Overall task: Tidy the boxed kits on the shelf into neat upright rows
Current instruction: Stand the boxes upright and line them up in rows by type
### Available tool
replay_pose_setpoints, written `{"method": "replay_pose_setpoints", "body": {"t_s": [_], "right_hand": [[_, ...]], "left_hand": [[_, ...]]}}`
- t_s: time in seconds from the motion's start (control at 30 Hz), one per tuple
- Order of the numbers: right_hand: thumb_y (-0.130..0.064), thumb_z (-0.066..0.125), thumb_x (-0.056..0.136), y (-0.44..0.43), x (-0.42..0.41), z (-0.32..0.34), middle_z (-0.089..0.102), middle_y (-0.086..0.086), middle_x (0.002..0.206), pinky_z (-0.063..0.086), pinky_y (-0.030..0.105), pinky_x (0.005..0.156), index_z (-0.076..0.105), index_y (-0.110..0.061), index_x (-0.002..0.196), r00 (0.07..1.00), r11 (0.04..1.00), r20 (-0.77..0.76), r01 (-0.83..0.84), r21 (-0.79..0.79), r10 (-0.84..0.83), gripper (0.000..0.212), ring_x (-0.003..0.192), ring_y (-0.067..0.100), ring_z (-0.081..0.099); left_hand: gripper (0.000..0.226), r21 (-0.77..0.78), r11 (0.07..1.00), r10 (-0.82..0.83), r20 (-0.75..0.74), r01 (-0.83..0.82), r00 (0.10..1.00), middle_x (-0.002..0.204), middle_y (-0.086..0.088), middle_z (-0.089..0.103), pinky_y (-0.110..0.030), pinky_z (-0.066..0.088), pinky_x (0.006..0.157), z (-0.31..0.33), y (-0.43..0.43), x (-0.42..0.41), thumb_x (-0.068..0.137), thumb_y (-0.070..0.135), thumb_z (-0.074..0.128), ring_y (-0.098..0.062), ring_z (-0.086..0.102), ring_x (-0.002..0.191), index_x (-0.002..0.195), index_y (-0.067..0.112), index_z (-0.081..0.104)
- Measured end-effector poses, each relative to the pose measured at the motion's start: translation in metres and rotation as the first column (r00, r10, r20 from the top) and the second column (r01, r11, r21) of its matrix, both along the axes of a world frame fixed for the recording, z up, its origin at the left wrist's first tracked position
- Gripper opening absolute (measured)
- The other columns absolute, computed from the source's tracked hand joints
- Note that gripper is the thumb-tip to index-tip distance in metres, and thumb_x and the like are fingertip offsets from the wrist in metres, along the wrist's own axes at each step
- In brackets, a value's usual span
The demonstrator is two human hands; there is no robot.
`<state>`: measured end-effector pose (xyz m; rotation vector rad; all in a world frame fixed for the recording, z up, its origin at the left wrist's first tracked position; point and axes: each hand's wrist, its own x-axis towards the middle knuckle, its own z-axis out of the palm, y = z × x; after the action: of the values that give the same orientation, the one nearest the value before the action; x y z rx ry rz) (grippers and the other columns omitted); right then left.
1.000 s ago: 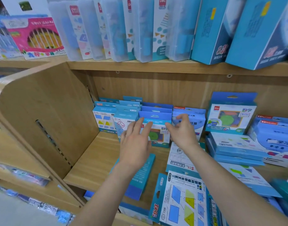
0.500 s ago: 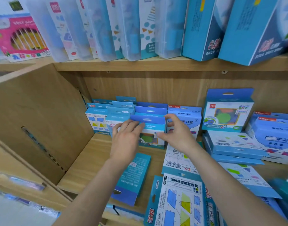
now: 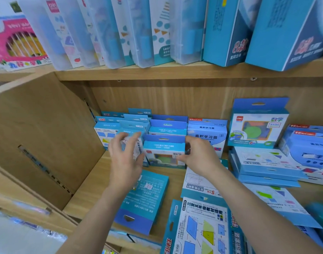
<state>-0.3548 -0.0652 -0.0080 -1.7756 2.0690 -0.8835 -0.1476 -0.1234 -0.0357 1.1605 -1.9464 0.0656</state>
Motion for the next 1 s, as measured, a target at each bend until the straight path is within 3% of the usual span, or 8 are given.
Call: {"method": "replay_pose_setpoints", "body": {"t_s": [0.17,0.37,0.47,0.57,0.7,0.83,0.9,1.0], "right_hand": [[-0.028,0.073,0.082,-0.007,0.003,-0.006,0.066,0.0,0.102,0.044,0.029,0.07,0.06,-0.018,0.11,0.999,0.999,-0.028,0.046,-0.004,-0.046,0.032,0.092,0.02,0.06],[-0.024,0.072,0.082,-0.009,0.006,-0.007,0.063,0.006,0.09,0.044,0.036,0.064,0.04,-0.016,0.105,0.99,0.988,-0.039,0.132,-0.077,-0.135,0.039,0.083,0.028,0.061],[-0.029,0.069,0.084,-0.011,0.012,-0.004,0.058,0.008,0.089,0.038,0.036,0.061,0.03,-0.015,0.104,0.981,0.983,-0.097,0.16,-0.086,-0.168,0.046,0.079,0.033,0.058],[-0.042,0.068,0.083,-0.015,0.015,-0.002,0.058,0.008,0.087,0.037,0.036,0.059,0.027,-0.016,0.102,0.977,0.981,-0.1,0.185,-0.066,-0.191,0.052,0.077,0.033,0.057],[-0.05,0.066,0.082,-0.017,0.011,-0.005,0.059,0.0,0.089,0.04,0.035,0.063,0.032,-0.017,0.102,0.979,0.983,0.094,0.177,0.053,-0.182,0.051,0.082,0.028,0.06],[-0.053,0.058,0.086,-0.019,0.01,-0.013,0.064,0.002,0.099,0.044,0.034,0.061,0.038,-0.015,0.11,0.971,0.984,0.186,0.132,0.118,-0.153,0.049,0.078,0.026,0.065],[-0.046,0.058,0.089,-0.02,0.009,-0.012,0.064,0.005,0.098,0.047,0.035,0.061,0.037,-0.015,0.108,0.978,0.985,0.161,0.112,0.131,-0.133,0.043,0.076,0.027,0.065],[-0.037,0.06,0.09,-0.02,0.005,-0.011,0.064,0.006,0.105,0.052,0.042,0.071,0.038,-0.014,0.113,0.984,0.984,0.146,0.079,0.157,-0.102,0.039,0.085,0.028,0.065]], "left_hand": [[0.098,0.34,0.938,0.113,-0.098,-0.073,0.989,0.155,-0.006,0.013,-0.044,0.032,0.107,0.007,-0.013,0.0,0.072,0.017,0.082,-0.029,0.021,0.139,0.145,0.042,0.021],[0.085,0.439,0.898,0.075,-0.122,-0.014,0.99,0.153,0.003,0.009,-0.024,0.044,0.091,0.015,-0.015,-0.005,0.074,0.02,0.081,-0.007,0.039,0.116,0.139,0.045,0.032],[0.087,0.424,0.904,0.103,-0.102,-0.05,0.989,0.152,0.003,0.011,-0.03,0.045,0.095,0.014,-0.015,-0.004,0.072,0.024,0.082,-0.018,0.046,0.122,0.138,0.047,0.032],[0.087,0.418,0.906,0.111,-0.083,-0.066,0.99,0.153,0.0,0.012,-0.034,0.04,0.103,0.012,-0.015,-0.005,0.072,0.025,0.082,-0.022,0.031,0.135,0.14,0.045,0.031],[0.081,0.267,0.95,0.153,0.065,-0.165,0.986,0.154,-0.006,0.016,-0.046,0.031,0.109,0.01,-0.011,-0.003,0.074,0.027,0.08,-0.028,0.014,0.141,0.141,0.037,0.036],[0.055,-0.06,0.998,-0.006,0.259,0.022,0.966,0.135,-0.012,0.048,-0.051,0.045,0.094,0.008,-0.004,-0.008,0.076,0.01,0.075,-0.033,0.042,0.122,0.127,0.019,0.056],[0.05,-0.076,0.984,-0.124,0.352,0.16,0.928,0.125,-0.011,0.058,-0.046,0.052,0.084,0.006,-0.002,-0.018,0.075,0.001,0.071,-0.032,0.052,0.11,0.122,0.013,0.06],[0.07,0.007,0.992,-0.114,0.441,0.123,0.89,0.132,-0.007,0.057,-0.04,0.054,0.079,0.003,0.003,-0.033,0.063,-0.006,0.068,-0.029,0.058,0.107,0.129,0.011,0.054]]}}
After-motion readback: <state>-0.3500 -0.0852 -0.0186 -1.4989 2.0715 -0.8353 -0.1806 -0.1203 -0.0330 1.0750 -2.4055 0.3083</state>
